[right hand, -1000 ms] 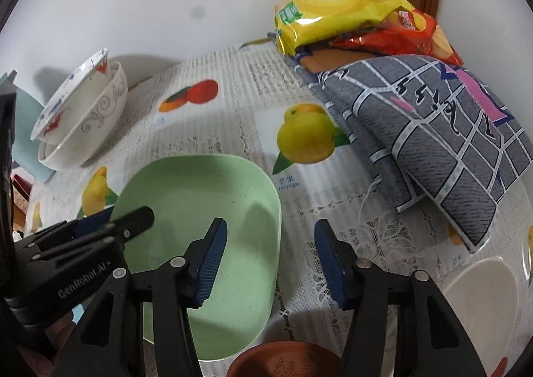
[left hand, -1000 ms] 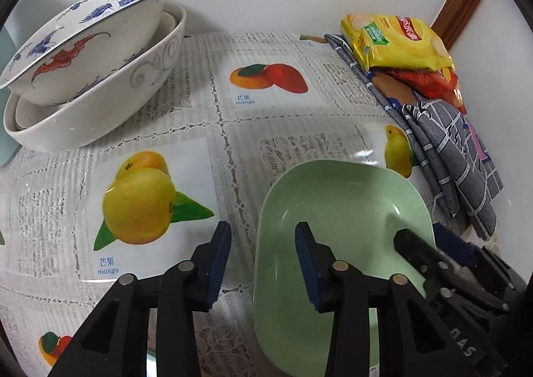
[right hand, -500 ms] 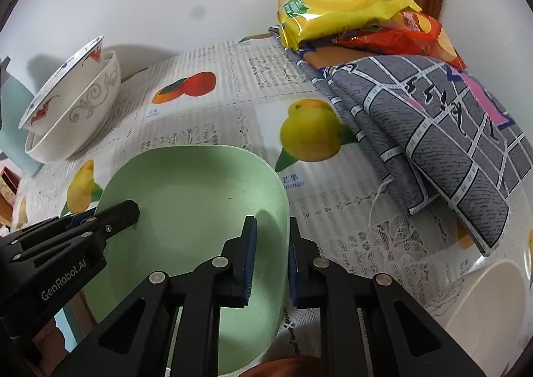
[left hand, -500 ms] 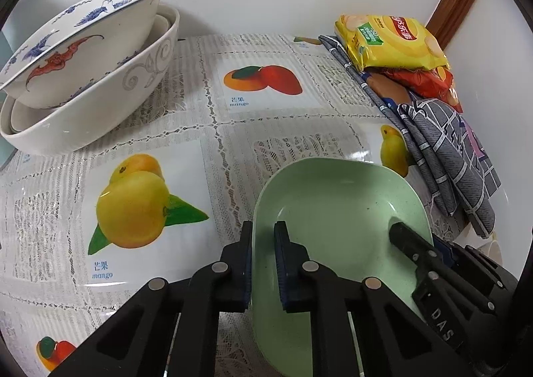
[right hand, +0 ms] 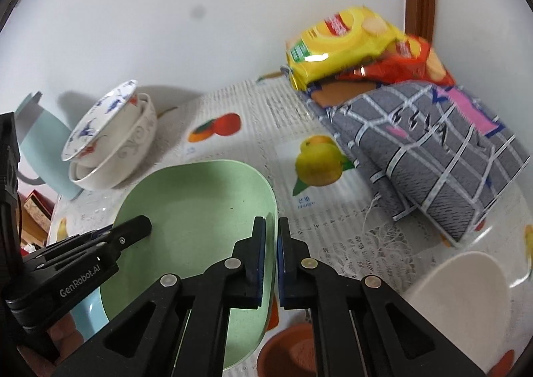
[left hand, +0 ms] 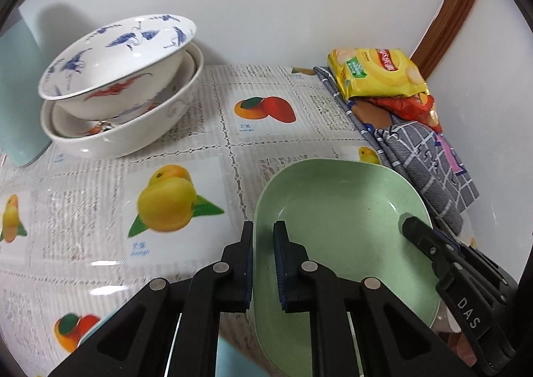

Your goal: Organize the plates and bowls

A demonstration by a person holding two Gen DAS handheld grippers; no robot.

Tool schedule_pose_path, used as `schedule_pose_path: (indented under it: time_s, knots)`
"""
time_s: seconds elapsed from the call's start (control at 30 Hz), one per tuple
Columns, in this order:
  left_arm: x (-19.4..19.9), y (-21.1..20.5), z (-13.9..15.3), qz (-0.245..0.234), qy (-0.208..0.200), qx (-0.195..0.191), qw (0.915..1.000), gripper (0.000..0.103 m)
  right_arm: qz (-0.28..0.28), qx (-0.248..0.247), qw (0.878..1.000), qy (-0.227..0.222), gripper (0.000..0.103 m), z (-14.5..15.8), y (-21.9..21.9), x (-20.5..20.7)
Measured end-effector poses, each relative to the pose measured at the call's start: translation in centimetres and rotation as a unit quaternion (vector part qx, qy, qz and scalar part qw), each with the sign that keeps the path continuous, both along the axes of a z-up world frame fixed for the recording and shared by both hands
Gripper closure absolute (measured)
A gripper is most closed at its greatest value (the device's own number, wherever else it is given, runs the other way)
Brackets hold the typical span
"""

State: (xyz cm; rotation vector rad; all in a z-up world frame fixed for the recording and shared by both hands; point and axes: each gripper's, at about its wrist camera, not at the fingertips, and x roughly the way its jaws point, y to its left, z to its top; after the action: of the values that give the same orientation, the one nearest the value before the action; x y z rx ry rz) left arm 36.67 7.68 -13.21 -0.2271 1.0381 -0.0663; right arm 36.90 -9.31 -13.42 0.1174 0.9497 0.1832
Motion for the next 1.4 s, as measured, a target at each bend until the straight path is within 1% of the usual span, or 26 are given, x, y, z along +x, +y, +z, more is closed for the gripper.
schedule_pose_path:
  time_s: [0.4, 0.67, 1.03, 1.4]
  knots:
    - [-5.6, 0.0, 5.0, 0.002, -0.039, 0.001, 0.9993, 0.092, 0.001, 0.007, 0.999, -0.041, 0.098, 5.1, -0.6, -6.3]
    - [-9.4, 0.0, 7.1, 0.003, -0.055, -0.008, 0.9984, 0.092, -0.001, 0.021, 0.998, -0.062, 0.099, 7.3, -1.2, -9.7]
    - [-12.7, -0.5, 9.5, 0.003, -0.079, 0.001, 0.9969, 0.092, -0.001, 0.025, 0.996, -0.086, 0.099, 9.5, -1.5, -13.1]
    - [-14.5, 0.0, 10.4, 0.008, -0.089, -0.004, 0.996, 0.092, 0.002, 0.02, 0.995, -0.099, 0.099, 10.6, -0.8, -14.9]
